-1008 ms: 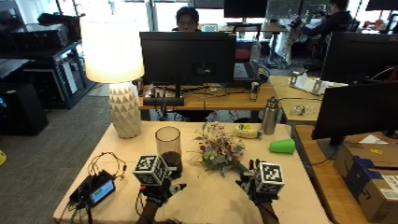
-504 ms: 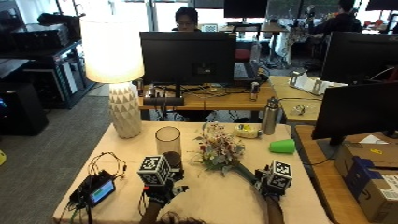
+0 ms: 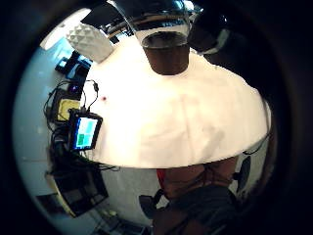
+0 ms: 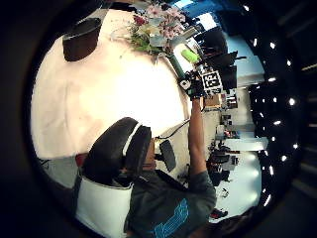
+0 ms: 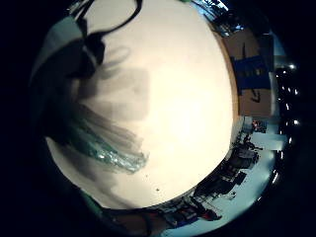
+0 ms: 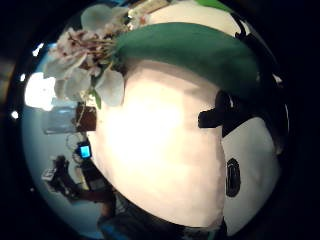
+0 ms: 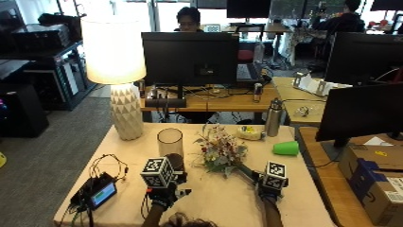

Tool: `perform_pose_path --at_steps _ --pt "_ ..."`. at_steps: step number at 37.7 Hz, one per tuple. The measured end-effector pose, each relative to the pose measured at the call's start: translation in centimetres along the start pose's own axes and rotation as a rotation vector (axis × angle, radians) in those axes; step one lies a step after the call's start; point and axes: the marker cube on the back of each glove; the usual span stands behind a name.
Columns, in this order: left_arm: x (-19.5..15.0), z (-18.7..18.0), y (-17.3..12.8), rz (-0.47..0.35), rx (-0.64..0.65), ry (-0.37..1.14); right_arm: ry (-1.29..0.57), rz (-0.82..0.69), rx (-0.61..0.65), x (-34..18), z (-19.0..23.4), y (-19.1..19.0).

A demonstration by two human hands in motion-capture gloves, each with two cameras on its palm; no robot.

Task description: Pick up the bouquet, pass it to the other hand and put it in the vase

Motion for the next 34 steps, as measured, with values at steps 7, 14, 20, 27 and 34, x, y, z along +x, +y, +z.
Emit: perform_pose_path --at_steps 7,14,20,27,34 --pt "-0.5 -0.2 -0.3 0.001 0.021 0.007 0.056 0.042 0.065 -0.6 -0.2 1.3" --pt "-0.8 -1.0 -0.7 0.011 0.05 0.011 0.006 0.041 0.174 -0.7 0.0 0.4" --pt "0.1 -3.2 -0.9 0.034 0.061 0.013 -0.09 0.057 0.241 -0.9 -2.2 1.0" --pt "3.2 -5.9 -2.0 0.12 0.111 0.08 -0.38 0.044 0.35 -2.2 -6.6 2.5" --pt "6.8 -6.8 -3.3 0.192 0.111 0.227 -0.715 -0.013 0.39 -4.6 -10.9 5.4"
